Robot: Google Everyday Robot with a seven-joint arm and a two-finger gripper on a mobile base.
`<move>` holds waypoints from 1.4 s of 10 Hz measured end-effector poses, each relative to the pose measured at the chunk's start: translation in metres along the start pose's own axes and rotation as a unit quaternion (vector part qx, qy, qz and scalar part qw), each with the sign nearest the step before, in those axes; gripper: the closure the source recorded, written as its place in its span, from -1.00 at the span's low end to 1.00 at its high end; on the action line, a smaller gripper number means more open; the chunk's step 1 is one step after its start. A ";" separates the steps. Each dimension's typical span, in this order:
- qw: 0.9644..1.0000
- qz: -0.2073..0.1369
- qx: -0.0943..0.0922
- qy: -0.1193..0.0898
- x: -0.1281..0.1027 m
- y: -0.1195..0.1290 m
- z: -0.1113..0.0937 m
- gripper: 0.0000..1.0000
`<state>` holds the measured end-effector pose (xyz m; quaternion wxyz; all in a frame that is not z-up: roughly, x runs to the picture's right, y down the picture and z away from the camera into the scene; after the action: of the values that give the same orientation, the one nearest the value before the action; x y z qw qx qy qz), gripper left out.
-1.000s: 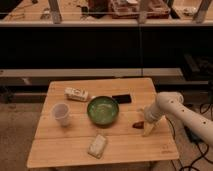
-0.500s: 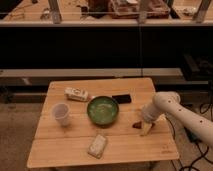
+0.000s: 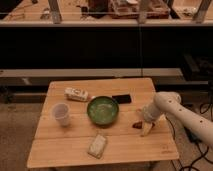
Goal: Place the pepper on the white sponge
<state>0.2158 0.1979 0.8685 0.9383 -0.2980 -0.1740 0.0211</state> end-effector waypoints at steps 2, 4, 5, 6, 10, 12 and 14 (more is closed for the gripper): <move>1.000 -0.006 0.010 0.009 0.007 -0.003 -0.007 -0.60; 0.999 -0.009 0.029 0.014 0.014 -0.009 -0.030 -0.60; 0.999 -0.011 0.034 0.014 0.016 -0.010 -0.033 -0.60; 0.999 -0.014 0.038 0.014 0.018 -0.012 -0.036 -0.60; 1.000 -0.013 0.021 0.005 0.033 -0.011 -0.037 -0.60; 1.000 -0.014 0.004 0.002 0.034 -0.010 -0.033 -0.59; 1.000 -0.012 -0.014 -0.001 0.040 -0.006 -0.029 -0.23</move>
<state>0.2629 0.1830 0.8620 0.9341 -0.3090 -0.1787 0.0075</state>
